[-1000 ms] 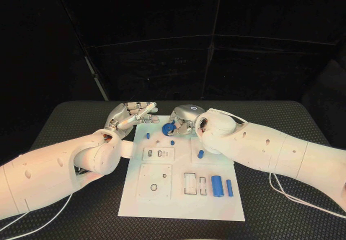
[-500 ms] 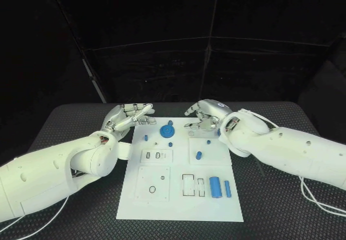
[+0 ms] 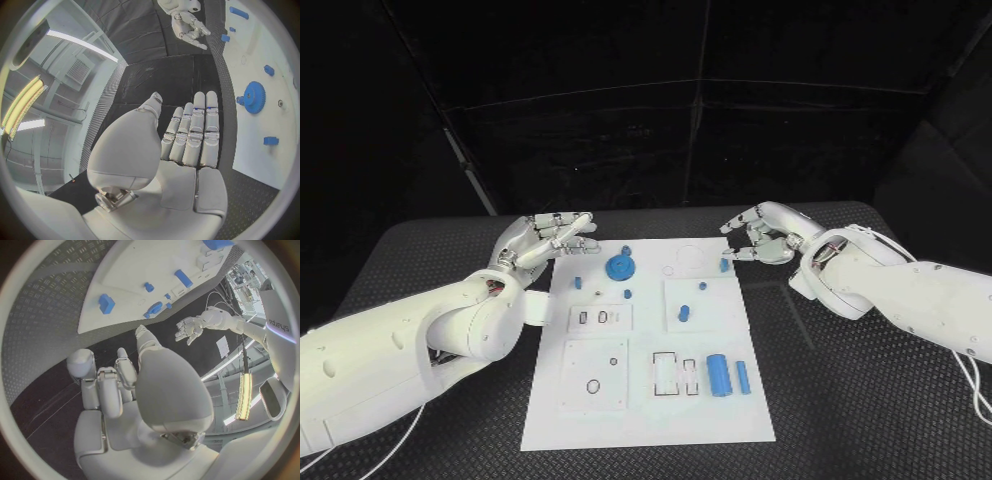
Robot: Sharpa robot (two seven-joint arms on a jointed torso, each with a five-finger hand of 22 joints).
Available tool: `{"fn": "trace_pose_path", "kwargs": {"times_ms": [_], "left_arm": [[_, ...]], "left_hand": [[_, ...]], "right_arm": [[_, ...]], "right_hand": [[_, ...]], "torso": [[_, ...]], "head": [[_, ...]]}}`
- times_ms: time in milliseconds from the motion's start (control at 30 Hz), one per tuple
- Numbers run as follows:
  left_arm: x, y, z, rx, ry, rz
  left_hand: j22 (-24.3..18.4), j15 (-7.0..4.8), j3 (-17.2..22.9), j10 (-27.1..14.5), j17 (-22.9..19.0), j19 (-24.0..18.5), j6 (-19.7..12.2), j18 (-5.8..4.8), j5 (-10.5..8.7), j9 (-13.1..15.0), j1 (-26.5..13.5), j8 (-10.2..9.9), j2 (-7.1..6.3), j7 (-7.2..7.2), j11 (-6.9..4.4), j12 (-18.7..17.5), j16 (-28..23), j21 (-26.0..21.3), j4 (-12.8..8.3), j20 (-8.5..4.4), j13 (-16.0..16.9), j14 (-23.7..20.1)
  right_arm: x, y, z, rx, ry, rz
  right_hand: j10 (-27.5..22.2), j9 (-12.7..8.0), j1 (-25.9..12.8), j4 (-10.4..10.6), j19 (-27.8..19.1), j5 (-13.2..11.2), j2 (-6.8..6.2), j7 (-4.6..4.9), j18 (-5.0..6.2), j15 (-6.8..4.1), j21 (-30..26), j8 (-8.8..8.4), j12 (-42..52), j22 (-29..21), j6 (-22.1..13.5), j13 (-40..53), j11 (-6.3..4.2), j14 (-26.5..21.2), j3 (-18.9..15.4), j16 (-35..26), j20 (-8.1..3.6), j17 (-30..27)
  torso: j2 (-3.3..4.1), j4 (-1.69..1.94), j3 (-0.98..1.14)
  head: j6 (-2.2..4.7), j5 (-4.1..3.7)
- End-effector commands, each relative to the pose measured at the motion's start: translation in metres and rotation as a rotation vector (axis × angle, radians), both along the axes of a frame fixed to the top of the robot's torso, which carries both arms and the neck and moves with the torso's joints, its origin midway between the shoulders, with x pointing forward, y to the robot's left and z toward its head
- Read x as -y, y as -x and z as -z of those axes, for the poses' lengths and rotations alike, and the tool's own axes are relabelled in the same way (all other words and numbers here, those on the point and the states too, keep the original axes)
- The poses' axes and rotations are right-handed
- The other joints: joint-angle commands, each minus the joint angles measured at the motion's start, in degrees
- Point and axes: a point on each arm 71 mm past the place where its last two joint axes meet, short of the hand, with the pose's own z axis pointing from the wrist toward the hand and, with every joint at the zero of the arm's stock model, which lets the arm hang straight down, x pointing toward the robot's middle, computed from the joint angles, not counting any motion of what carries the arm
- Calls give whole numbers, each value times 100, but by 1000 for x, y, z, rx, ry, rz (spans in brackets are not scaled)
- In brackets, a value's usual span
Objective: Assemble the parts on the task board
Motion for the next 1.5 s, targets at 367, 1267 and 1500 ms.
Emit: {"fn": "trace_pose_path", "kwargs": {"times_ms": [367,1267,1500], "left_arm": [[2,-2,0,7,8,11],[2,-3,0,5,7,11],[2,-3,0,4,7,12]], "left_hand": [[-8,7,-18,29,10,26,25,73,-2,-6,-7,-10,53,6,29,-22,-36,-30,-30,-1,-5,37],[-8,7,-18,29,10,26,25,73,-2,-6,-7,-10,53,6,29,-22,-36,-30,-30,-1,-5,37],[-12,5,-19,38,18,30,33,73,-2,-5,3,-17,65,3,27,-28,-47,-34,-39,-2,-5,41]], "right_arm": [[8,5,37,-92,-28,-18],[6,-3,49,-119,-18,14],[4,-4,50,-124,-18,11]], "right_hand": [[-32,7,144,-121,-37,121,63,-30,-38,7,-46,-2,-21,-21,2,-1,-8,463,-24,-10,-7,948],[117,65,209,-208,26,-62,468,-146,-49,-77,-6,245,100,46,520,163,-112,484,40,14,-77,1032],[131,61,237,-237,31,-81,499,-160,-50,-90,-3,257,110,50,566,178,-126,486,66,16,-90,1041]], "torso": [[10,29,-20],[6,22,-19],[5,17,-22]], "head": [[-46,-14],[-96,-18],[-121,-33]]}}
